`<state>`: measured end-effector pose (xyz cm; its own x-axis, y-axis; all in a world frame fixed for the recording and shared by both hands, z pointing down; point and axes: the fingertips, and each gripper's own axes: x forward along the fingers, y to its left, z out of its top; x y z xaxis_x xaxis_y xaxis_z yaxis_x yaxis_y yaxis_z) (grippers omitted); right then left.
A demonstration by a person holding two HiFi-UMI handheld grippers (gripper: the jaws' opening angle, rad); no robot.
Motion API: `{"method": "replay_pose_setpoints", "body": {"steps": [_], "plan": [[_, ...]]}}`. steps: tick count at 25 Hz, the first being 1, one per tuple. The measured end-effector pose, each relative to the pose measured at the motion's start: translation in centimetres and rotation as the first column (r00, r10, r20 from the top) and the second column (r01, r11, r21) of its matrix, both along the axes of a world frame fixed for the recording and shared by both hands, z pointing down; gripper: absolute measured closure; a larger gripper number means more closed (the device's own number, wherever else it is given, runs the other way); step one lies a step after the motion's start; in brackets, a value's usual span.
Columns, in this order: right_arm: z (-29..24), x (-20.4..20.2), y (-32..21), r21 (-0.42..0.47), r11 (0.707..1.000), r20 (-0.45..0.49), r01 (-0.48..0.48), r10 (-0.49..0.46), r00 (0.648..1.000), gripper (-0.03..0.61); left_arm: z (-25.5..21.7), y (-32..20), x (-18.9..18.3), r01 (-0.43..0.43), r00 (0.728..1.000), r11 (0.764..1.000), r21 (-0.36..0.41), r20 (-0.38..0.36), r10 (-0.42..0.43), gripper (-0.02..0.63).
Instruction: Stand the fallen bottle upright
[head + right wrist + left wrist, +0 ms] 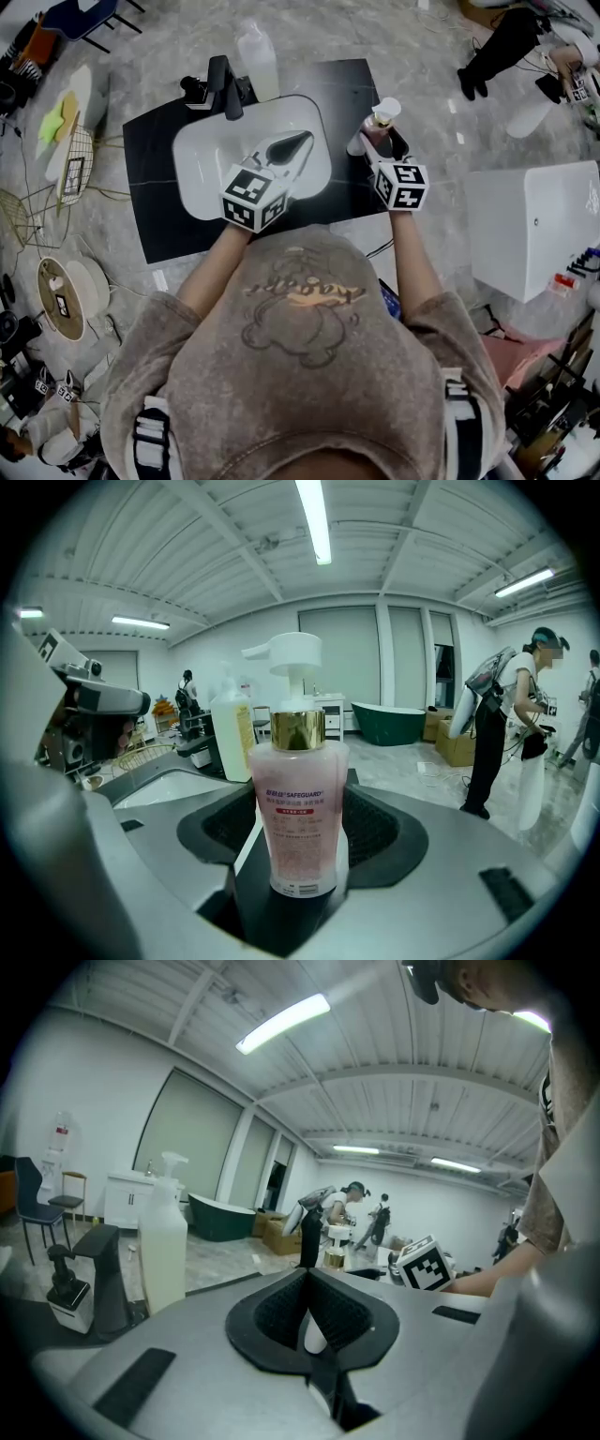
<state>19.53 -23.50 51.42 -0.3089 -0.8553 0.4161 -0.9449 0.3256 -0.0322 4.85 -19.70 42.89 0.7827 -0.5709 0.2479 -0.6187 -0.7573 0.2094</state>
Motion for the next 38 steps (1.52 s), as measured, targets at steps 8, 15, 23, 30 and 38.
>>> {"method": "replay_pose_setpoints", "body": {"steps": [8, 15, 23, 30, 38], "plan": [[0.0, 0.1, 1.3, -0.003, 1.000, -0.012, -0.002, 0.002, 1.000, 0.293, 0.0, 1.0, -0.1, 0.001, 1.000, 1.000, -0.004, 0.001, -0.001, 0.595], [0.2, 0.2, 2.1, -0.012, 1.000, -0.023, 0.001, -0.001, 1.000, 0.293, 0.0, 1.7, 0.2, -0.008, 1.000, 1.000, -0.003, 0.000, 0.008, 0.595], [0.4, 0.2, 2.6, -0.027, 0.999, -0.026, 0.017, -0.018, 0.999, 0.295, 0.1, 2.6, 0.3, -0.021, 1.000, 1.000, -0.008, -0.006, 0.021, 0.595], [0.6, 0.3, 3.1, -0.048, 0.999, -0.031, 0.015, -0.017, 0.999, 0.305, 0.1, 3.3, 0.5, -0.042, 0.999, 0.999, -0.017, -0.022, 0.041, 0.595], [-1.3, 1.5, 5.4, -0.046, 0.999, -0.007, 0.016, -0.016, 1.000, 0.310, -1.0, 3.7, 1.5, -0.089, 0.995, 0.996, -0.015, -0.052, 0.088, 0.595]]}}
